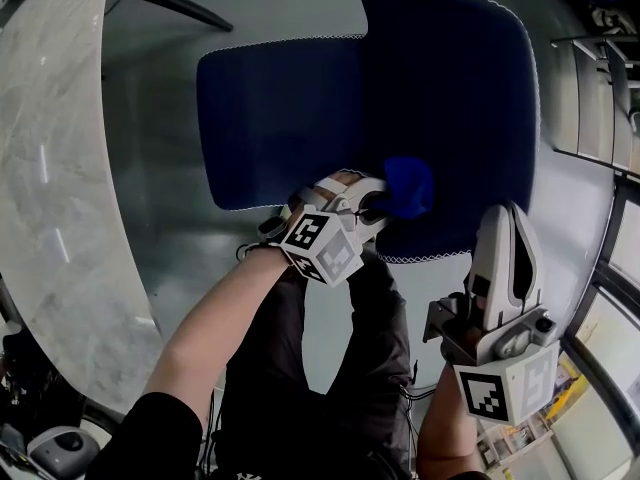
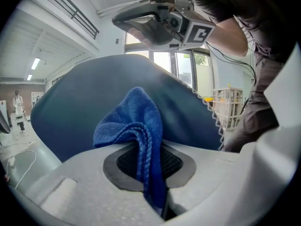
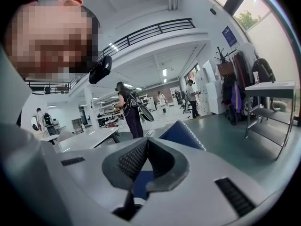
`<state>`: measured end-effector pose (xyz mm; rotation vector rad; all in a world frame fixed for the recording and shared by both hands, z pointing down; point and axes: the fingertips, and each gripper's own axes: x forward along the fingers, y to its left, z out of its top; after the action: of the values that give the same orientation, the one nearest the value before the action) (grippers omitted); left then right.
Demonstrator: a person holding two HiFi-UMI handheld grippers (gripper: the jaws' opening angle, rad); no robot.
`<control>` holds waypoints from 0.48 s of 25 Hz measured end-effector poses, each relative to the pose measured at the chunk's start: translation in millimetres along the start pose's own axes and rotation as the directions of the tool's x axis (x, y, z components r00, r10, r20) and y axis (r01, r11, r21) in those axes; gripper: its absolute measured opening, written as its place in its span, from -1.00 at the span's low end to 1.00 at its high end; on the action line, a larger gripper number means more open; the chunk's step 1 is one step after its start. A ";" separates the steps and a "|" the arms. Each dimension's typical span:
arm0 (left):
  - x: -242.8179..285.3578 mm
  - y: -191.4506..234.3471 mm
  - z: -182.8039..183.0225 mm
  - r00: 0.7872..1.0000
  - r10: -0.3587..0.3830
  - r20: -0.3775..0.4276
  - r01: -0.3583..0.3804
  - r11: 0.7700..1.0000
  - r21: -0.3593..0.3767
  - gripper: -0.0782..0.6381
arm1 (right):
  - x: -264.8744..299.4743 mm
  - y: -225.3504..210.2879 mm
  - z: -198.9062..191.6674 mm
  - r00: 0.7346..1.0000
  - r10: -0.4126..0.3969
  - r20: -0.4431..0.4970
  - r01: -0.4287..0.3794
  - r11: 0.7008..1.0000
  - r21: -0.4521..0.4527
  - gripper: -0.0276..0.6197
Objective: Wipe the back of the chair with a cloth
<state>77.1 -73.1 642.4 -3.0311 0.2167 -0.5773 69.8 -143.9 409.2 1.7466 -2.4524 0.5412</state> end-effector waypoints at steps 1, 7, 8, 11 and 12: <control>-1.8 -4.4 0.4 1.000 -0.007 -0.004 0.007 1.000 0.002 -0.63 | -1.0 0.7 -0.7 1.000 0.000 -0.003 0.000 1.000 0.002 -0.87; -12.1 -31.1 5.6 0.999 -0.029 -0.018 0.029 1.000 -0.011 -0.63 | -10.6 6.6 -0.8 1.000 0.007 -0.013 -0.007 1.000 0.012 -0.87; -15.2 -35.4 6.5 0.999 -0.032 -0.020 0.031 0.999 -0.017 -0.63 | -12.4 9.2 1.5 1.000 0.008 -0.013 -0.008 1.000 0.013 -0.87; -22.3 -42.1 12.1 0.999 -0.038 -0.031 0.037 0.999 -0.031 -0.63 | -16.1 13.9 13.2 1.000 0.014 -0.008 -0.014 1.000 0.015 -0.87; -24.1 -42.3 15.0 0.999 -0.040 -0.035 0.039 0.999 -0.032 -0.63 | -16.8 14.3 18.4 1.000 0.016 -0.004 -0.016 1.000 0.016 -0.87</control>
<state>65.9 -27.5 622.9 -3.0634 0.1695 -0.6372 64.8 -130.8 384.2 1.7310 -2.4681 0.5663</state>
